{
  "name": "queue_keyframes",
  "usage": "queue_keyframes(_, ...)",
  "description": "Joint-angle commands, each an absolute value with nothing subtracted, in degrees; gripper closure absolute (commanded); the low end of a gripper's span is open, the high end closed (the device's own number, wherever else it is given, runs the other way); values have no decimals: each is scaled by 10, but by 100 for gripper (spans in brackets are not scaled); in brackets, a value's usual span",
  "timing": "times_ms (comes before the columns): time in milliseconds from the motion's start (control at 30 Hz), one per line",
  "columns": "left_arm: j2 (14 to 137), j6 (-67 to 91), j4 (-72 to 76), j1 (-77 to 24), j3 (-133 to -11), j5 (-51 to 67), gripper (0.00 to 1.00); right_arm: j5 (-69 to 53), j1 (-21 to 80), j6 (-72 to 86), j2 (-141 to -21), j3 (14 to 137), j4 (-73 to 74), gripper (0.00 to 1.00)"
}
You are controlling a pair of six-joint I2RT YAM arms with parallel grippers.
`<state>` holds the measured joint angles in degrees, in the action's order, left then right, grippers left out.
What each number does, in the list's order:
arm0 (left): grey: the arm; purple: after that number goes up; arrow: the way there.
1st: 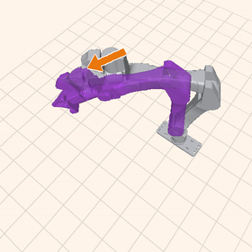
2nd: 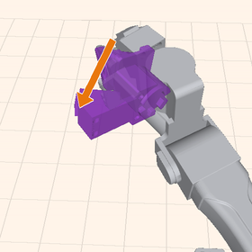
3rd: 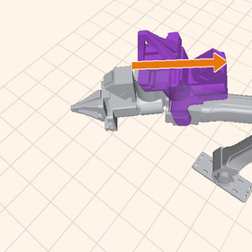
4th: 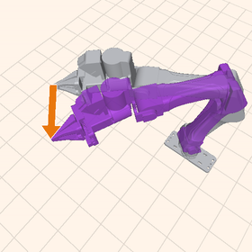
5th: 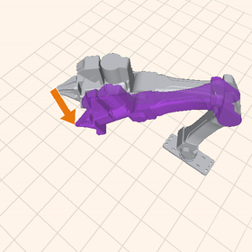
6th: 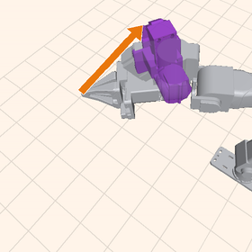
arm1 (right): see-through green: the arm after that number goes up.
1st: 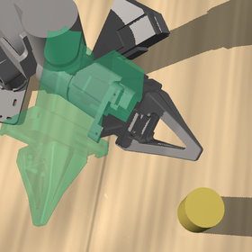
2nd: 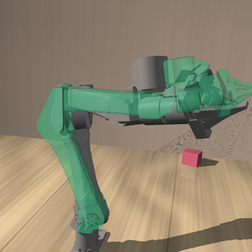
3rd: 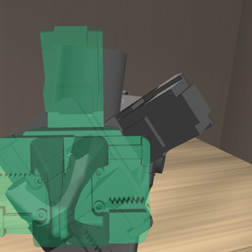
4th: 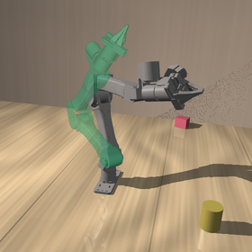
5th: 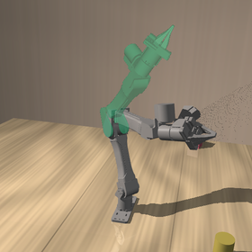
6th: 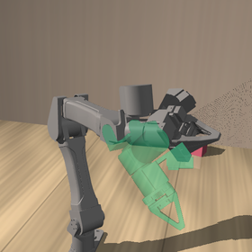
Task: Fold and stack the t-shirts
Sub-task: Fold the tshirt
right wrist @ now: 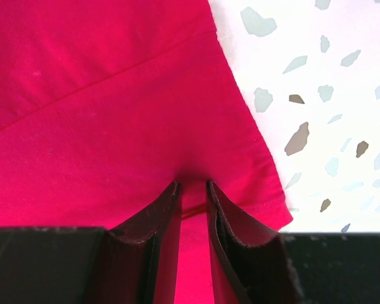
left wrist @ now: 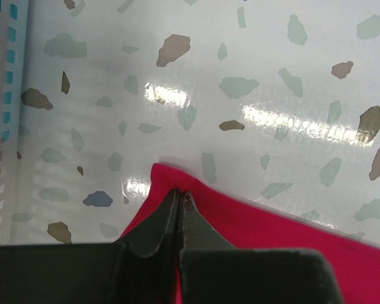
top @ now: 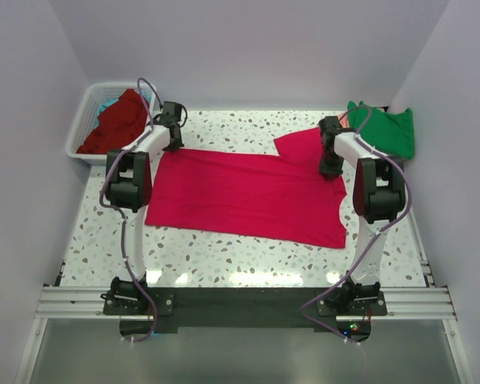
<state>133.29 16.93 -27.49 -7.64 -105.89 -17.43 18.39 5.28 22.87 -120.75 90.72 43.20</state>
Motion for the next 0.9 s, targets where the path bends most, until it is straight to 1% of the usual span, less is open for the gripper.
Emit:
queue_keyframes(0,1354,169,-290,-76,-1065,-190,100,178,51,223,-1187,907,432,75)
queue_keyframes(267,1296,171,-278,-76,-1025,-188,100,173,51,228,-1151,916,430,75)
queue_keyframes(500,1250,180,-271,-82,-1000,-171,100,168,52,236,-1118,951,412,71)
queue_keyframes(667,1236,191,-259,-85,-991,-155,100,169,51,233,-1150,1012,411,70)
queue_keyframes(867,1230,202,-243,-92,-987,-162,100,174,51,221,-1223,1086,398,68)
